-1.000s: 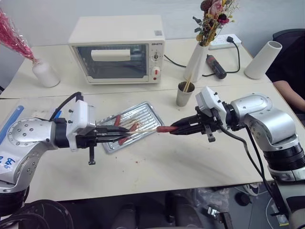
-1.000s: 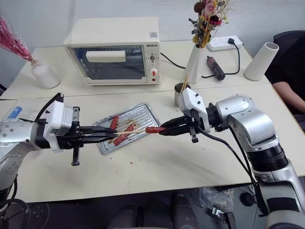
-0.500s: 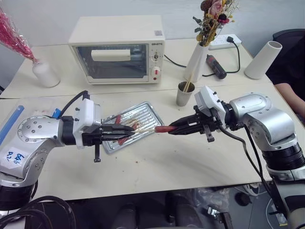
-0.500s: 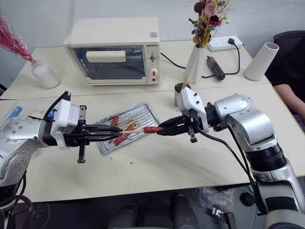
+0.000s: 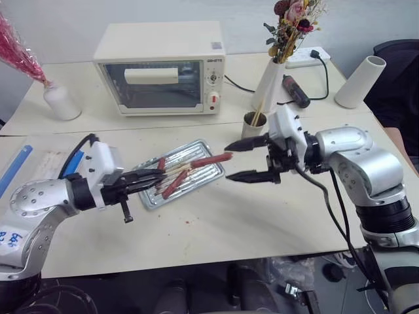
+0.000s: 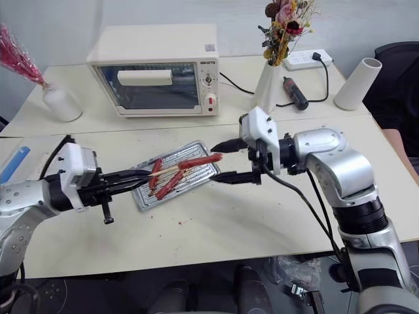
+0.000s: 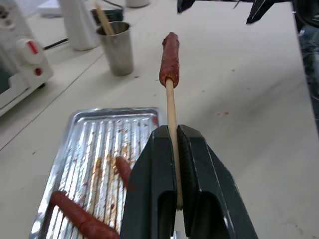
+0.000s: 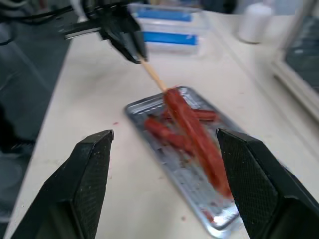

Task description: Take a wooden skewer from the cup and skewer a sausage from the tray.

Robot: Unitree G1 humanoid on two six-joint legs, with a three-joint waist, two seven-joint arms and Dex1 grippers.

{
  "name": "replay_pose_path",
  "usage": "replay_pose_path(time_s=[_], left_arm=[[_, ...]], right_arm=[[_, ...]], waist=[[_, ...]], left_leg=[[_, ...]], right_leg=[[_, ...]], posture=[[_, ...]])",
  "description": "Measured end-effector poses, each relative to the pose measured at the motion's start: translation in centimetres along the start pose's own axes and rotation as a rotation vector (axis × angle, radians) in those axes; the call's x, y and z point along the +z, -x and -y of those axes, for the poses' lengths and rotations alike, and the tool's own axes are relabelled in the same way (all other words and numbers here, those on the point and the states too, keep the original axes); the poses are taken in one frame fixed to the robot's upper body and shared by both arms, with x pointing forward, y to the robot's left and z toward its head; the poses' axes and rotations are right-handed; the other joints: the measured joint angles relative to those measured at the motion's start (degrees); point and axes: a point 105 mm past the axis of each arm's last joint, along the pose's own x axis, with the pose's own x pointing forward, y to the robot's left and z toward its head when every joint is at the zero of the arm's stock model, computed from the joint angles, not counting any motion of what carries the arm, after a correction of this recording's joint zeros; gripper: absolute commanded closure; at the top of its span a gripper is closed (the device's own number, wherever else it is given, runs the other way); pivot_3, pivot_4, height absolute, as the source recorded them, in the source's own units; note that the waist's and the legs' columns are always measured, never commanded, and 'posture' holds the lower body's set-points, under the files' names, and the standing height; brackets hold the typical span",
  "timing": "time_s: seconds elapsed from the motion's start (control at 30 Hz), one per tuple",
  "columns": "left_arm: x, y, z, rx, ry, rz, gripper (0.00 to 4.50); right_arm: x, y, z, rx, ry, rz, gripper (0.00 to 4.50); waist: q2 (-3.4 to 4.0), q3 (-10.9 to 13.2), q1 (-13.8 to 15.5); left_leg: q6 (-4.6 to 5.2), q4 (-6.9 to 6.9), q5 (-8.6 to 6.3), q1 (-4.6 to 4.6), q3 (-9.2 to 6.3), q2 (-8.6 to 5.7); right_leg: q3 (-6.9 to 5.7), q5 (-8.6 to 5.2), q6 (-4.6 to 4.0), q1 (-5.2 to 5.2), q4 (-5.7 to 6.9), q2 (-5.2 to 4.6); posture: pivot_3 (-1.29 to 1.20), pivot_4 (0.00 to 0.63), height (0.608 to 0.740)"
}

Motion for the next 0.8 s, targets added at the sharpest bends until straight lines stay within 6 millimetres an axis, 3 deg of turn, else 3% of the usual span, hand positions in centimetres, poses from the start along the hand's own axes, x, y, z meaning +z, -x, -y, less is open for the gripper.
replay_pose_path(time_s=[0.17, 0.43, 0.63, 0.8], left_arm=[[-1.8, 4.4, -2.2, 0.319, 0.036, -0.059, 4.5], [-5.7, 13.5, -5.2, 0.787, 0.095, -0.199, 4.5], [-8.4, 17.1, -6.9, 0.935, 0.166, -0.254, 4.5], [-9.4, 18.4, -8.7, 1.023, 0.193, -0.273, 4.5]], right_arm=[[0.9, 0.5, 0.7, -0.041, -0.036, 0.025, 0.02], [1.9, 0.5, 0.4, -0.051, -0.062, 0.067, 0.02], [2.5, 0.3, -0.3, -0.018, -0.057, 0.086, 0.02], [2.5, 0.2, -0.3, -0.015, -0.059, 0.09, 0.02]], waist=[[0.0, 0.0, 0.03], [-0.03, -0.02, 0.05], [-0.08, -0.05, 0.14], [-0.1, -0.06, 0.02]], left_leg=[[0.0, -0.01, -0.02, 0.02, -0.03, 0.07], [0.0, -0.01, -0.02, 0.08, -0.01, 0.05], [-0.01, -0.01, -0.03, 0.09, -0.08, 0.07], [-0.05, -0.01, -0.05, 0.08, -0.1, 0.07]], right_leg=[[0.11, -0.03, -0.05, 0.0, -0.06, -0.08], [0.07, -0.06, -0.11, 0.0, -0.15, -0.1], [0.05, -0.07, -0.13, 0.02, -0.13, -0.25], [-0.01, -0.08, -0.15, 0.02, -0.13, -0.4]], posture=[[0.0, 0.15, 0.74], [0.0, 0.15, 0.74], [0.0, 0.15, 0.74], [0.0, 0.15, 0.74]])
